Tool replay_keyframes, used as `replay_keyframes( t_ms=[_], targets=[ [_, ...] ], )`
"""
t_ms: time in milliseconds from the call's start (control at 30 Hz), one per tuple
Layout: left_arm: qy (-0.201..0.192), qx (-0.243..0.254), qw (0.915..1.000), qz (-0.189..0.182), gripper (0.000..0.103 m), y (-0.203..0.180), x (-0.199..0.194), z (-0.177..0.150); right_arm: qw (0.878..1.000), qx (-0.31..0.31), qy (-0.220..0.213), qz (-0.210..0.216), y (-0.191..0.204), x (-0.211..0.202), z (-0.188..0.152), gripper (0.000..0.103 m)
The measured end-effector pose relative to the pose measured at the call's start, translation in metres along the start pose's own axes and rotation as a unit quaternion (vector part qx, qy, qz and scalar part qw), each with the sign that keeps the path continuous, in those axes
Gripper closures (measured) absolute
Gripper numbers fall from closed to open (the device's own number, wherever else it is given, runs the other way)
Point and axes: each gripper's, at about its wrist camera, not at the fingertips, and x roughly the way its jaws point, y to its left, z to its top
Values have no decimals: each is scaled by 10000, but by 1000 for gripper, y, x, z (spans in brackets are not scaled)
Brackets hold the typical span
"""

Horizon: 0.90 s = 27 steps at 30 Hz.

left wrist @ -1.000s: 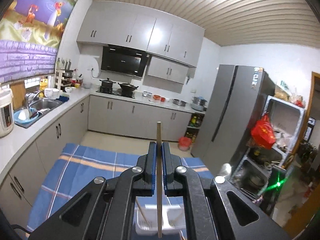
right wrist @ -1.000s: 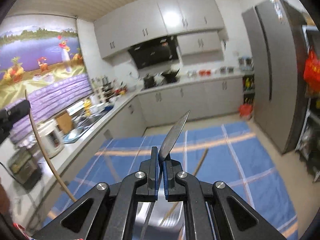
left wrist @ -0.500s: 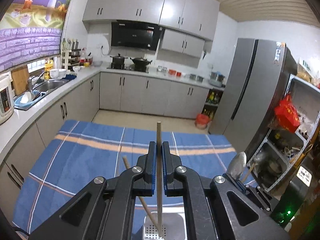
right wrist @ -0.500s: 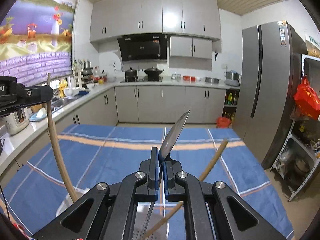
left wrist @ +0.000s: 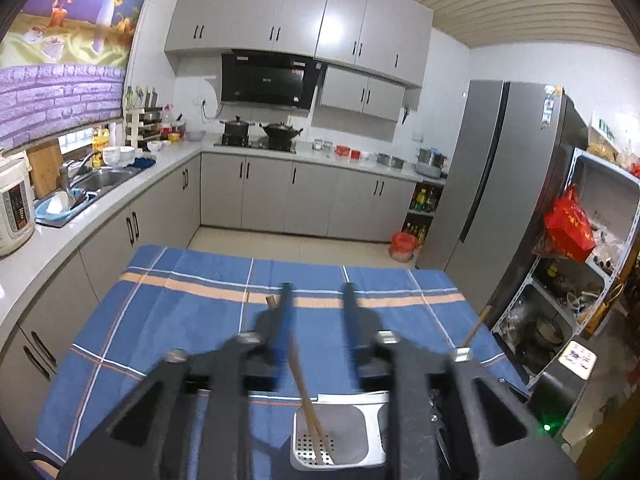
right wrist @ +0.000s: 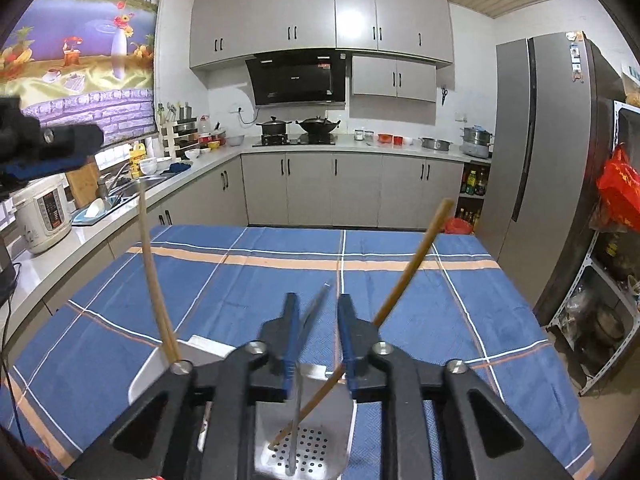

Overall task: Organize utensils
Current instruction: 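Drop the chopstick and spoon into the holder by opening both tools, then grasp another wooden chopstick from the pile with the left tool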

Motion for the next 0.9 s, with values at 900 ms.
replay_keyframes(
  t_ms=[900],
  targets=[
    [1710, 481, 9835, -343, 44, 28, -133, -150, 9528, -440, 2367, 1849, -47, -155, -140, 55]
  ],
)
